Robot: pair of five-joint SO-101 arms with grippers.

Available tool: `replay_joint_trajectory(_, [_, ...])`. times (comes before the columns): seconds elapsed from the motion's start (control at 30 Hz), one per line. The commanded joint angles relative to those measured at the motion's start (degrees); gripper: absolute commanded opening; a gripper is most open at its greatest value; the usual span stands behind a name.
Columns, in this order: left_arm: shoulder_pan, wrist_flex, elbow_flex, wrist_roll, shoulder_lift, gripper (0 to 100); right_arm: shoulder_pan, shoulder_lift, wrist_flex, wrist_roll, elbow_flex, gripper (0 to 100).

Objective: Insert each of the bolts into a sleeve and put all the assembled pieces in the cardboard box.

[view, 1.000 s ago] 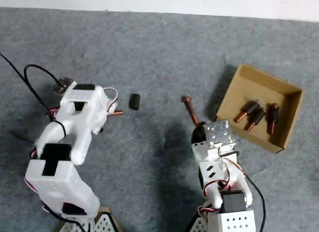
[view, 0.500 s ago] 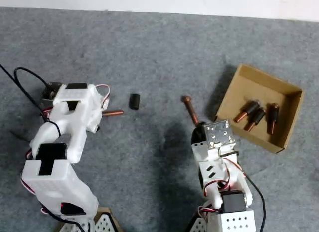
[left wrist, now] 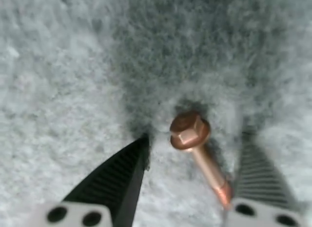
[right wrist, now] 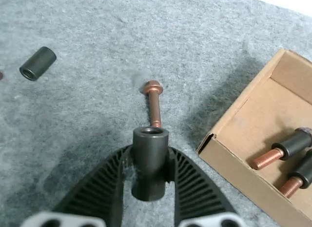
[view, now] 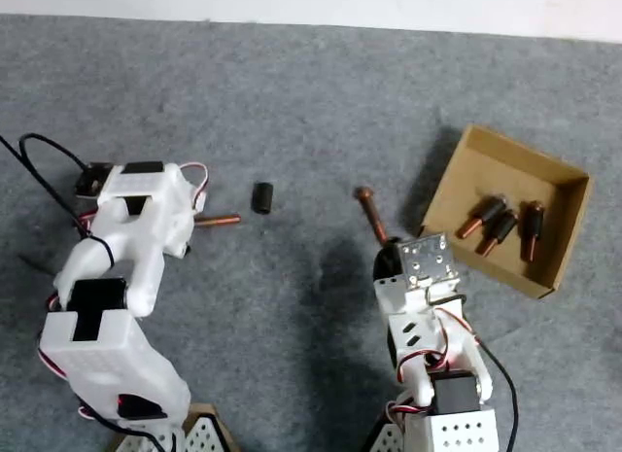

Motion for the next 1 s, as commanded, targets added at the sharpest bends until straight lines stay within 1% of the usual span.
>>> replay_joint_trajectory(0.0, [-4.9,-3.8,-1.3,0.6,0.0,5,0.3,-1.2,-1.5,0.4,2.7,0.6])
replay_joint_trajectory(0.03, [-5.5,-4.1,-1.3,0.6,0.1,1,0.3,-1.2,-1.5,0.4,2.7,0.6])
replay_joint_trajectory(0.07, [-5.7,-4.1,-1.2,0.6,0.1,0,0.3,-1.2,-1.5,0.4,2.7,0.6])
replay_joint_trajectory(0.13, [-5.5,-4.1,-0.8,0.6,0.1,3,0.3,-1.2,-1.5,0.4,2.7,0.6])
replay_joint_trajectory(0.2, [-5.5,-4.1,-0.7,0.6,0.1,0,0.3,-1.2,-1.5,0.4,2.7,0.6])
replay_joint_trajectory(0.63, [-4.4,-3.8,-1.3,0.4,-0.5,1,0.3,-1.2,-1.5,0.4,2.7,0.6])
replay_joint_trajectory(0.8, [-2.5,-3.6,-0.9,0.4,-0.5,1,0.3,-1.2,-1.5,0.4,2.7,0.6])
replay_joint_trajectory(0.97, [0.0,3.0,-3.9,0.4,-0.7,1,0.3,-1.2,-1.5,0.4,2.7,0.6])
